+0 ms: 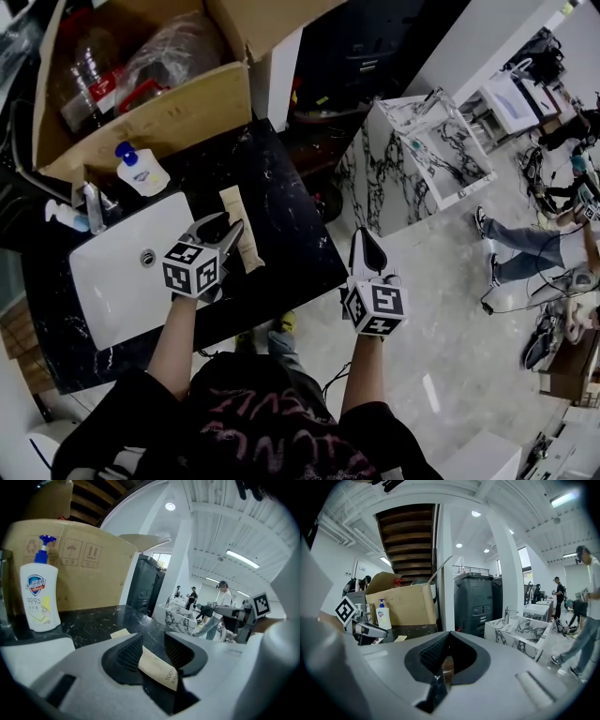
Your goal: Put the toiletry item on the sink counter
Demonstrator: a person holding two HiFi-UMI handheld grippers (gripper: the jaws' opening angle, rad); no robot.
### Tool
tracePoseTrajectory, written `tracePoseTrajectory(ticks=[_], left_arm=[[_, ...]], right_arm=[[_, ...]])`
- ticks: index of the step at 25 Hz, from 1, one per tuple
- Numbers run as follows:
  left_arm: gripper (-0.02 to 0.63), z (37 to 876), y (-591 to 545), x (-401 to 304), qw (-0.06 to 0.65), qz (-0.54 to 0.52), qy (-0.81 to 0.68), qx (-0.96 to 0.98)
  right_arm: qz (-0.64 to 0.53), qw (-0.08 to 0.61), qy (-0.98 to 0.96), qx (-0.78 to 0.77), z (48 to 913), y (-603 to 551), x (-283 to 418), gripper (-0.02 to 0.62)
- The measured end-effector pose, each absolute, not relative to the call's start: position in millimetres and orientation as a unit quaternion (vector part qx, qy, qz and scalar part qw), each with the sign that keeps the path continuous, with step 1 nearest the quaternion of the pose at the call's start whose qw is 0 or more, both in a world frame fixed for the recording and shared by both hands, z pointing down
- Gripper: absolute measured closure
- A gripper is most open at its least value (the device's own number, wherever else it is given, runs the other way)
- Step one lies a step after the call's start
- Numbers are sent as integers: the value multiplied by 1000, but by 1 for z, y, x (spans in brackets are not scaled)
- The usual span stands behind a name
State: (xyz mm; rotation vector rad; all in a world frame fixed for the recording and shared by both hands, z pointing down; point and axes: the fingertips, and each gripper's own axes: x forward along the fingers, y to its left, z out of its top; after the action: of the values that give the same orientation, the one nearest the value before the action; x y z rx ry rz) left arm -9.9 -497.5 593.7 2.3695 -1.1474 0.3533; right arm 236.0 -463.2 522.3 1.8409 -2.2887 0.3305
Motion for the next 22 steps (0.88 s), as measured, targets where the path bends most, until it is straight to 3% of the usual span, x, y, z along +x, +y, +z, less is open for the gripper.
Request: tracePoseTrajectory(ticks=[22], left_arm=[[576,502,-470,-25,137,100,-460,871]], right_arm=[[74,53,-783,615,467,-433,225,591]])
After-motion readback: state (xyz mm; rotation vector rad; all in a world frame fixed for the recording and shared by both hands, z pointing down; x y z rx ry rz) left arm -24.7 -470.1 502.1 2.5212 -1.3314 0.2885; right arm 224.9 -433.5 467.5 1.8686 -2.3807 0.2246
